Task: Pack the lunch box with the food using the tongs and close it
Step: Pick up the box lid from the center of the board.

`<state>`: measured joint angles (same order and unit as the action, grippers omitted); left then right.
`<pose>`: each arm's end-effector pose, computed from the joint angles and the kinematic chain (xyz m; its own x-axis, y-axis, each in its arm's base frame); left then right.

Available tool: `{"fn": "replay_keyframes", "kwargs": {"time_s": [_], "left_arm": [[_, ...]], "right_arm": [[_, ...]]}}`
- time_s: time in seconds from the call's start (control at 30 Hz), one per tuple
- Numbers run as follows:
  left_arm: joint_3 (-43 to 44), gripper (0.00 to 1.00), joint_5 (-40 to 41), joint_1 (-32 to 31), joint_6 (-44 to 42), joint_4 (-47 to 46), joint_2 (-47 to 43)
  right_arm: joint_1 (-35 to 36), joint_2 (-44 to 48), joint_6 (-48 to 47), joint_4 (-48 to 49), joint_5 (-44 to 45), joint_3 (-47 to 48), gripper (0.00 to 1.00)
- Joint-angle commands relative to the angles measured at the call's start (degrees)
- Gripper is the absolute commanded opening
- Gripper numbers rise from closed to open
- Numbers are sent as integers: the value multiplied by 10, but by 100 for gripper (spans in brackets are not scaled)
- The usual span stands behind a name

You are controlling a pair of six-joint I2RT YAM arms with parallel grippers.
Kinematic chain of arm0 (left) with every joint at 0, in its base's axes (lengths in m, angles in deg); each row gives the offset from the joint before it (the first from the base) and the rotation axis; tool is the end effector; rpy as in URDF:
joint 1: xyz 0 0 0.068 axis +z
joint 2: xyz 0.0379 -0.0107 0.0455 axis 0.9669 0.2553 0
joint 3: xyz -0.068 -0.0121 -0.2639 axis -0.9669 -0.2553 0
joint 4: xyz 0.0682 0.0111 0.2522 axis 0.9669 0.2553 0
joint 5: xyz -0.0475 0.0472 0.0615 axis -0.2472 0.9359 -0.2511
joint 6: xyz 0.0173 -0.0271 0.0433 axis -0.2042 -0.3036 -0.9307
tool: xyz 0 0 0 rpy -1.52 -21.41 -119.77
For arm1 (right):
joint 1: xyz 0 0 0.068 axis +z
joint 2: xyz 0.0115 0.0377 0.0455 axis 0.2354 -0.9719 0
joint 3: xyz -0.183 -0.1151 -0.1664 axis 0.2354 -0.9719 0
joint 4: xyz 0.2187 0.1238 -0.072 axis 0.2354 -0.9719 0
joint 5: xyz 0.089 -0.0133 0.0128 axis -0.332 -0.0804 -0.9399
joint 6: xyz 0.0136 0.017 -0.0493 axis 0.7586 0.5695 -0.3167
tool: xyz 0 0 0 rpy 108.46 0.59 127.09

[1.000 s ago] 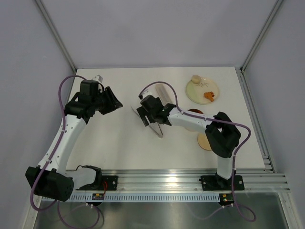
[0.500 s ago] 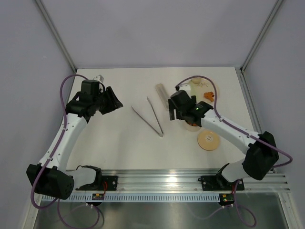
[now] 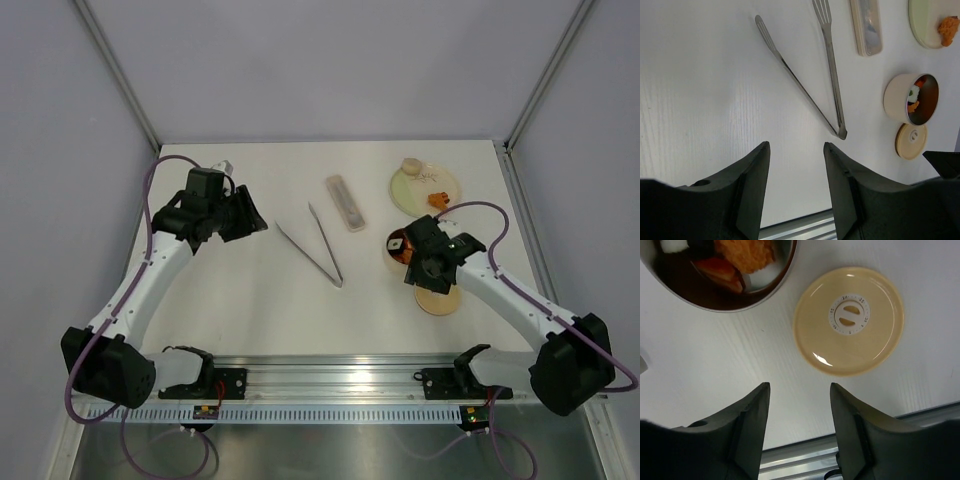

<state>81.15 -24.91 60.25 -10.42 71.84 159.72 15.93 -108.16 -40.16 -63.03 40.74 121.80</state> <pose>0.2482 -0.0721 0.3280 -0.7782 -0.3396 -0.5282 -0.0676 0.8816 -0.4672 0.1932 0.0965 0.2464 -0.8542 0.2366 -0.4630 0.2628 0.9648 0.0083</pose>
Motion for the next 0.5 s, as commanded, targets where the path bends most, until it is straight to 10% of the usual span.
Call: {"fn": "replay_keyframes", "kwargs": {"time_s": [0.0,0.47], "left_arm": [[16,51,10,-5,-10,-25,3],[18,51,9,-6,-8,-26,8]], "right_arm": [[-3,-25,40,-4,-40,-15,56],[-3,-201,-34,54,-13,20,42]]}}
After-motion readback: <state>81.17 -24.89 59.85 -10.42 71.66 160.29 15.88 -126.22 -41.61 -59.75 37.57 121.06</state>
